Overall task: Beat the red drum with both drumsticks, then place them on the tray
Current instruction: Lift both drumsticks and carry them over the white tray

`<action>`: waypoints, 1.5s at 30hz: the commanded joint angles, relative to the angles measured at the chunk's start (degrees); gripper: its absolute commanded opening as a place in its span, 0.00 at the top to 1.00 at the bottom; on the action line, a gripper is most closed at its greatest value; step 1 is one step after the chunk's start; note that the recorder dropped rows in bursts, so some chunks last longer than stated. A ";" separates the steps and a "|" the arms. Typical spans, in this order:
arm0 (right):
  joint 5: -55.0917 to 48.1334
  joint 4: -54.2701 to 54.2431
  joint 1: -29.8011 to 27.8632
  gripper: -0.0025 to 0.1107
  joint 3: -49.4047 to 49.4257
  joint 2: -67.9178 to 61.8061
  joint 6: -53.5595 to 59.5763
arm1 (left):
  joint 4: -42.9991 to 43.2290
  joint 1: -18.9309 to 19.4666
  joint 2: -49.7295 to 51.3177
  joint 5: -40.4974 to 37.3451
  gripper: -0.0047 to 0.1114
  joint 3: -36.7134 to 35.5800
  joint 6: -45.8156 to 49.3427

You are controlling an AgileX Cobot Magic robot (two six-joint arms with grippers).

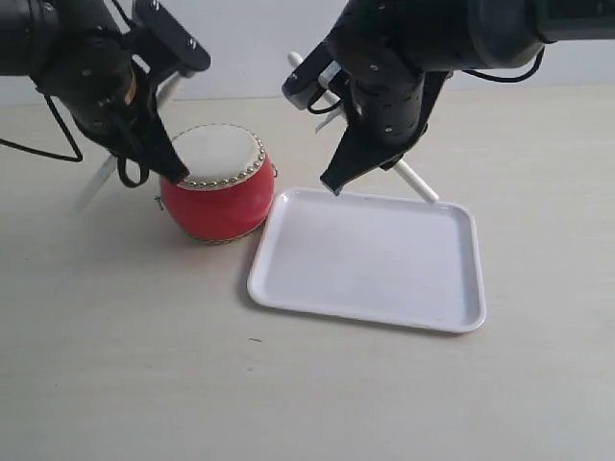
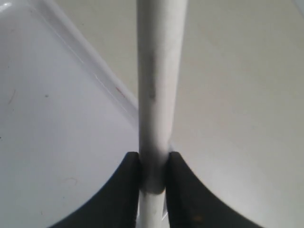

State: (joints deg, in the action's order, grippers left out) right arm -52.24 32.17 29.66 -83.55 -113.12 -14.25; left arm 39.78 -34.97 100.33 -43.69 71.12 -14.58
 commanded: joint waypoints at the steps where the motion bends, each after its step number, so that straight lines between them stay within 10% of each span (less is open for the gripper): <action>1: -0.18 -4.36 -2.56 0.98 -0.38 0.29 3.48 | -6.92 -1.92 -5.61 4.96 0.96 0.76 -0.88; 19: -2.94 -9.30 -7.74 0.98 -0.27 0.29 6.68 | -90.39 -1.92 -3.97 8.90 0.96 5.43 52.60; 45: 0.88 -20.04 -9.62 0.98 -0.27 -0.61 12.14 | -105.53 -0.99 14.69 12.70 0.96 6.35 65.30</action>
State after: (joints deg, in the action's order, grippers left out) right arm -52.42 18.80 19.10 -83.55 -114.44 -3.15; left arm -65.87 -36.10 112.94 -33.39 77.39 50.74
